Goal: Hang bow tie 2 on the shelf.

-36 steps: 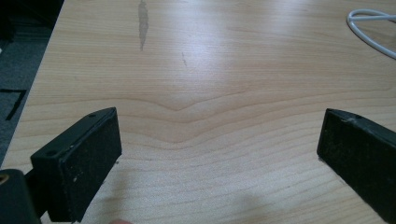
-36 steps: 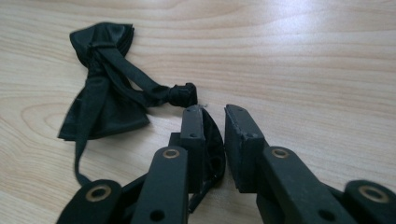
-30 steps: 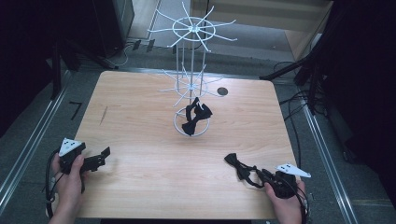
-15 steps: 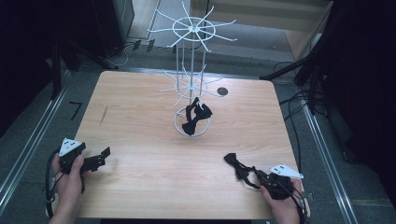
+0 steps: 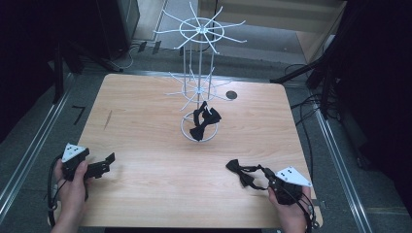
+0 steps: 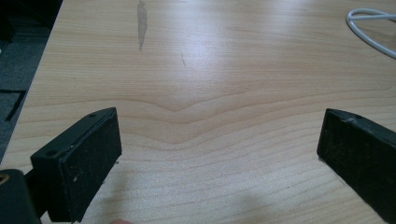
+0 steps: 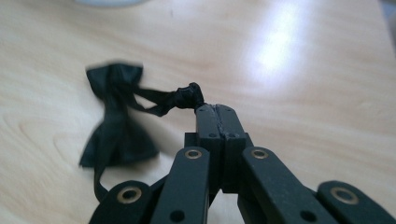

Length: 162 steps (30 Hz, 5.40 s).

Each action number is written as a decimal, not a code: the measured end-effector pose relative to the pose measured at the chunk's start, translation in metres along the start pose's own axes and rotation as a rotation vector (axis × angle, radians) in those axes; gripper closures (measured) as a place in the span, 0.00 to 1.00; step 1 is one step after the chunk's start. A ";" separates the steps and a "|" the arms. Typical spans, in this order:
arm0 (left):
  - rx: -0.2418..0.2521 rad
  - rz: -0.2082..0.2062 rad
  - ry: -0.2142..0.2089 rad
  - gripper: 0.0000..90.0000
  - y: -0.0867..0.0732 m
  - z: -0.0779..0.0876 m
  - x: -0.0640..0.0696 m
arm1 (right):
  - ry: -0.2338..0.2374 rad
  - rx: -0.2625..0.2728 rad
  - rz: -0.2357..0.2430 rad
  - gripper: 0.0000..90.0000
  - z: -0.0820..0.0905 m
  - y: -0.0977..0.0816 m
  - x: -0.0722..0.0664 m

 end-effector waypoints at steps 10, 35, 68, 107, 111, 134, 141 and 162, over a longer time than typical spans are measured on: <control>-0.001 -0.002 0.000 0.00 0.000 0.000 0.000 | -0.021 0.122 0.011 1.00 0.010 0.028 -0.006; -0.001 0.005 -0.003 0.00 0.000 0.000 0.000 | 0.005 0.252 0.035 1.00 -0.001 0.095 -0.030; 0.004 0.014 -0.010 0.00 0.000 0.000 -0.001 | 0.012 0.270 0.011 1.00 -0.017 0.148 -0.039; 0.005 0.017 -0.012 0.00 0.000 0.001 -0.003 | 0.010 0.356 0.099 1.00 -0.018 0.202 -0.045; 0.005 0.018 -0.012 0.00 0.000 0.001 -0.003 | 0.012 0.351 0.094 1.00 -0.021 0.204 -0.044; 0.006 0.018 -0.013 0.00 0.000 0.001 -0.003 | 0.032 0.319 0.038 1.00 -0.047 0.209 -0.034; 0.011 0.024 -0.013 0.00 0.000 0.001 -0.003 | 0.056 0.291 0.003 1.00 -0.058 0.205 -0.032; 0.009 0.021 -0.012 0.00 0.000 0.001 -0.003 | -0.023 0.241 -0.078 1.00 -0.058 0.207 -0.019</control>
Point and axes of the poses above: each handheld gripper's, and its own axes: z roughly backward along the jaws, y roughly out of its top, x roughly to its right, the point moved 2 cm from there along -z, roughly forward along the jaws, and after that the axes turned 4 degrees about -y, right-handed, at the moved point
